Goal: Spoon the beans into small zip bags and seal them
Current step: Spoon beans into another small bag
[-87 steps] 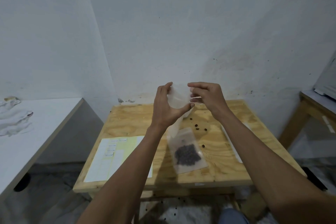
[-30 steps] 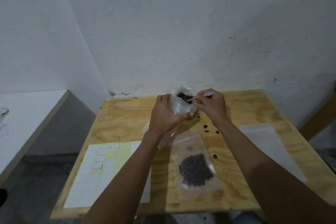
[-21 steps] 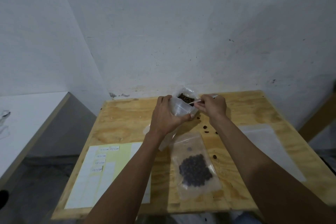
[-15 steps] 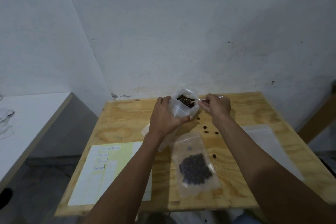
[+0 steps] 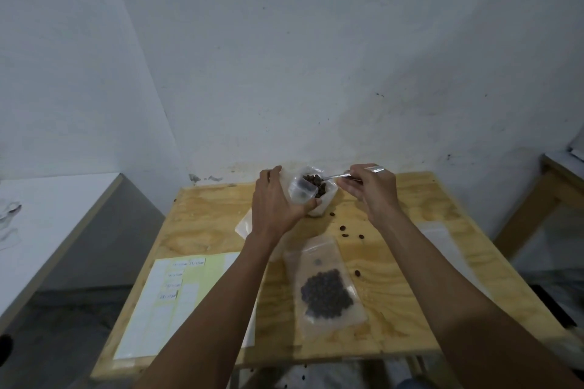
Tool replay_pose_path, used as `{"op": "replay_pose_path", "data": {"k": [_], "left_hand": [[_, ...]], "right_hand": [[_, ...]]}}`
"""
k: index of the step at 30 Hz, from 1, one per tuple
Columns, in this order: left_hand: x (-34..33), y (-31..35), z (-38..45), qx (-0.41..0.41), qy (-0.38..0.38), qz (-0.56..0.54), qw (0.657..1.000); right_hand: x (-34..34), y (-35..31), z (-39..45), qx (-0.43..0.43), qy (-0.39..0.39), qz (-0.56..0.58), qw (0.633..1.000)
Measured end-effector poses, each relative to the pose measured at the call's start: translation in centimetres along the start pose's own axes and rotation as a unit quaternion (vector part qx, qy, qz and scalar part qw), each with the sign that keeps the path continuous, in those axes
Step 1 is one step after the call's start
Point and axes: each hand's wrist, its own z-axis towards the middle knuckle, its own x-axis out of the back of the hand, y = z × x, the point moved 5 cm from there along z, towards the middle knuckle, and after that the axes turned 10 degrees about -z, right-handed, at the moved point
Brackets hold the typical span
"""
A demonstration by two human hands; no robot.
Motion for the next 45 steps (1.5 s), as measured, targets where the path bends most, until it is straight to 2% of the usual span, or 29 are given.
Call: {"op": "replay_pose_path", "data": {"k": [8, 12, 16, 22, 27, 36, 41, 45], "left_hand": [[0.6, 0.7, -0.2, -0.050, 0.030, 0.017, 0.998], [0.4, 0.1, -0.2, -0.056, 0.032, 0.023, 0.998], [0.1, -0.6, -0.1, -0.054, 0.028, 0.030, 0.998], [-1.0, -1.4, 0.4, -0.030, -0.015, 0.019, 0.999], [-2.1, -1.7, 0.5, -0.019, -0.051, -0.019, 0.998], [-2.9, -2.0, 0.7, -0.007, -0.059, -0.052, 0.997], [-3.3, -1.6, 0.6, -0.008, -0.064, -0.057, 0.996], [-3.4, -1.8, 0.6, -0.008, -0.064, -0.058, 0.996]], "right_hand": [[0.6, -0.4, -1.2, 0.062, -0.032, 0.048, 0.996], [0.8, 0.1, -0.6, 0.046, 0.025, 0.078, 0.996], [0.9, 1.5, 0.8, 0.053, 0.099, -0.021, 0.993], [0.0, 2.9, 2.5, 0.105, 0.127, -0.172, 0.971], [-1.1, 4.0, 2.7, 0.134, 0.074, -0.258, 0.954], [-1.8, 4.6, 3.6, 0.062, -0.002, -0.261, 0.963], [-3.0, 4.8, 3.7, 0.064, 0.007, -0.291, 0.954], [-2.9, 5.1, 3.8, 0.031, 0.009, -0.254, 0.967]]}}
